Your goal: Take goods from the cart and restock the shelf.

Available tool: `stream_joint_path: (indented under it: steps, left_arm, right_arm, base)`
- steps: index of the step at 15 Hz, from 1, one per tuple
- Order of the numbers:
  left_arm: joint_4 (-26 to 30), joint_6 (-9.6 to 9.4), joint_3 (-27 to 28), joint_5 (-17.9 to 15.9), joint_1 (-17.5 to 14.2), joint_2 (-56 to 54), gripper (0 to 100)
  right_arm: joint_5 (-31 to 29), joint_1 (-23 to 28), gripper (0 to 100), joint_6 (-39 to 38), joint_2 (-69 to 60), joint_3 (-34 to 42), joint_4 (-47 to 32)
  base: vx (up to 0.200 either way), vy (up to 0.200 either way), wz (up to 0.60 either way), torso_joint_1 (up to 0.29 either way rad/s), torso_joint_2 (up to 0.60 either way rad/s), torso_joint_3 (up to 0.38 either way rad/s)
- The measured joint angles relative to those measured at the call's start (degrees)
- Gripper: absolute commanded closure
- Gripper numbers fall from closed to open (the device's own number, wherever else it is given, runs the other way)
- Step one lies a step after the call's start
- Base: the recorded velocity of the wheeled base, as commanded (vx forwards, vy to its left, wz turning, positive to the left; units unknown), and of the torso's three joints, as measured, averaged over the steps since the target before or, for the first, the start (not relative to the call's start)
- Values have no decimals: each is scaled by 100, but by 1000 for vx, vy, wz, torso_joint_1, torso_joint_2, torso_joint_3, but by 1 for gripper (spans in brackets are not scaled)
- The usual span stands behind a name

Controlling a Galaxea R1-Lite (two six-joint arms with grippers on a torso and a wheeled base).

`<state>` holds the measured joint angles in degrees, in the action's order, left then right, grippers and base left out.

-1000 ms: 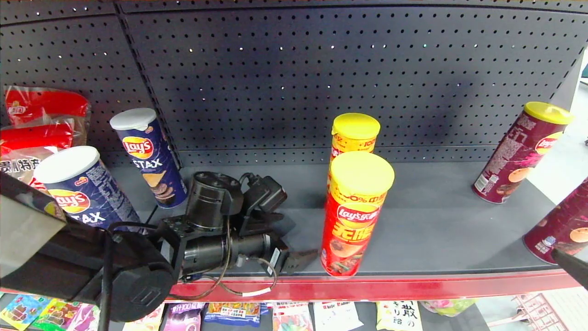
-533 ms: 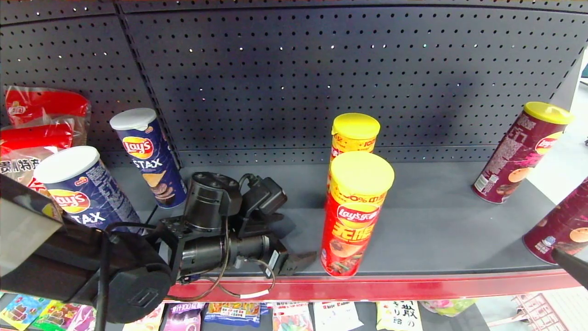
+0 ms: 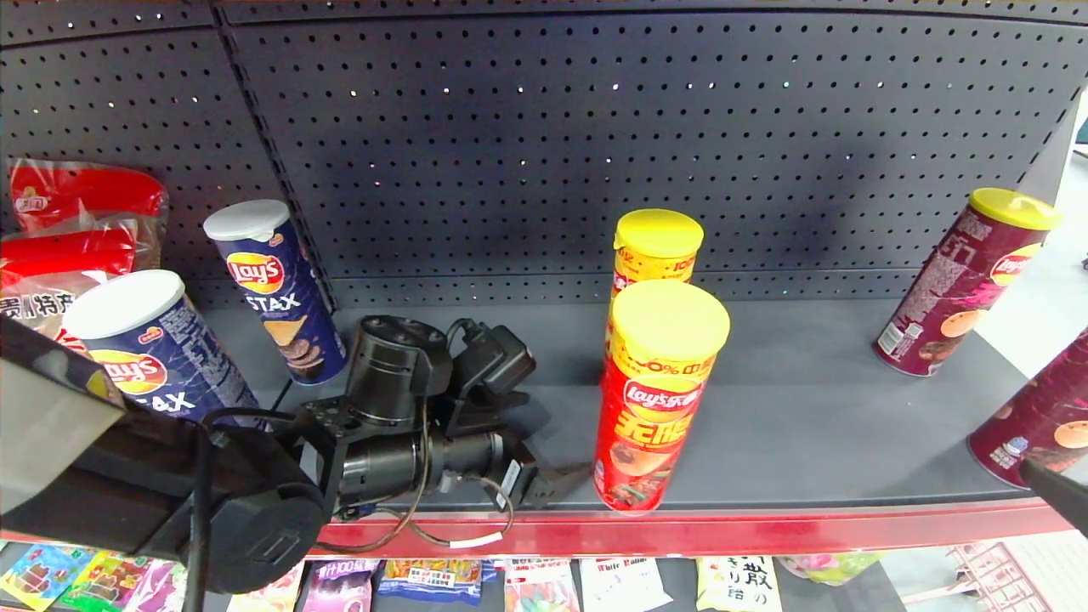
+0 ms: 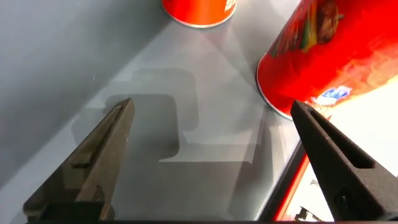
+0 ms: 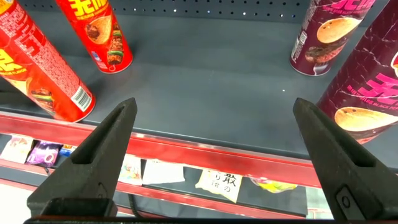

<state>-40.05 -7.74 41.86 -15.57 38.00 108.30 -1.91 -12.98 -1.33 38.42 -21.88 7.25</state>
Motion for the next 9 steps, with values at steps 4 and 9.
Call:
stream_joint_path:
  steps: [4,9]
  left_arm:
    - [1,0,74,0,39,60,0]
    - [0,0,113,0,83,107,0]
  right_arm:
    - [-2,0,0,0,-1,4,2]
    - [-2,-2,0,0,-1,33,2]
  base:
    - [0,0,0,0,0,0]
    - [0,0,0,0,0,0]
